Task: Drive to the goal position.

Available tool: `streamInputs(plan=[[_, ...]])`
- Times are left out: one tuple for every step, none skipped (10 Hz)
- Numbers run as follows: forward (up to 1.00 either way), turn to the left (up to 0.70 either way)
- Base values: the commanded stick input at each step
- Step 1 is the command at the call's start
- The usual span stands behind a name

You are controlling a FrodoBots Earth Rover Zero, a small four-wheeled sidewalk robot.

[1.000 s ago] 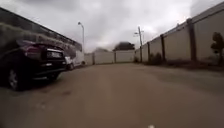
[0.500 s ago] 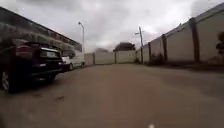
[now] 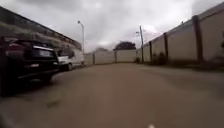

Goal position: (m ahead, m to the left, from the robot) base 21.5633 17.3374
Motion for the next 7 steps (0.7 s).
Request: streamInputs(plan=[[0.5, 0.0], [0.5, 0.0], [0.5, 0.0], [0.5, 0.0], [0.5, 0.0], [0.5, 0.0], [0.5, 0.0]])
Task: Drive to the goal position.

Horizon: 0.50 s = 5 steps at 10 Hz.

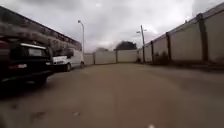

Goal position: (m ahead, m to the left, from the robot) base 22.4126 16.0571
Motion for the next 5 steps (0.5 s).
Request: streamInputs(plan=[[0.5, 0.0], [0.5, 0.0], [0.5, 0.0], [0.5, 0.0], [0.5, 0.0]])
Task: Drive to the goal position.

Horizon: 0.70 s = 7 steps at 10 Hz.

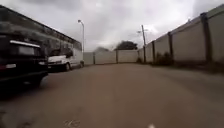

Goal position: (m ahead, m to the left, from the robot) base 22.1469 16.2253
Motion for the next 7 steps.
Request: streamInputs(plan=[[0.5, 0.0], [0.5, 0.0], [0.5, 0.0], [0.5, 0.0], [0.5, 0.0], [0.5, 0.0], [0.5, 0.0]])
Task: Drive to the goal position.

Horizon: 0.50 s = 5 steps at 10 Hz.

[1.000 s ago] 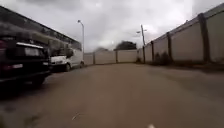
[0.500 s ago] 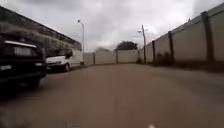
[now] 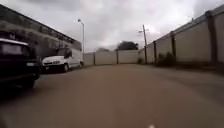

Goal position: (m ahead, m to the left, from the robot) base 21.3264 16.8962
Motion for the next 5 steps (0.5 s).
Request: streamInputs(plan=[[0.5, 0.0], [0.5, 0.0], [0.5, 0.0], [0.5, 0.0], [0.5, 0.0]])
